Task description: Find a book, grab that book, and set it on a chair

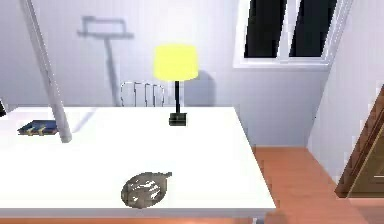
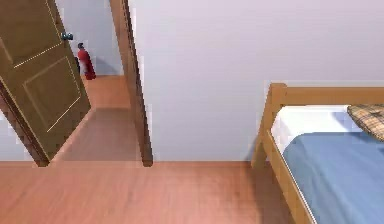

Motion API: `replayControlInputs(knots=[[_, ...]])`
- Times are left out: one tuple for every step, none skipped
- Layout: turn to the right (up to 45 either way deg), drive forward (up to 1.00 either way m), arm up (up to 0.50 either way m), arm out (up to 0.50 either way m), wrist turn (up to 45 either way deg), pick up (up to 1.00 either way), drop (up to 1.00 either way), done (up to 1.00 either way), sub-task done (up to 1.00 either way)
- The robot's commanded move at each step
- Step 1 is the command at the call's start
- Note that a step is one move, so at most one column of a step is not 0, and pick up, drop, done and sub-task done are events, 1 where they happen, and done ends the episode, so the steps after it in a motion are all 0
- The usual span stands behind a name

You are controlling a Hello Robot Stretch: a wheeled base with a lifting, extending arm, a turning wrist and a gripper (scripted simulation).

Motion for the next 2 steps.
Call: replayControlInputs(knots=[[45.0,0.0,0.0,0.0,0.0,0.0,0.0,0.0,0.0],[45.0,0.0,0.0,0.0,0.0,0.0,0.0,0.0,0.0]])
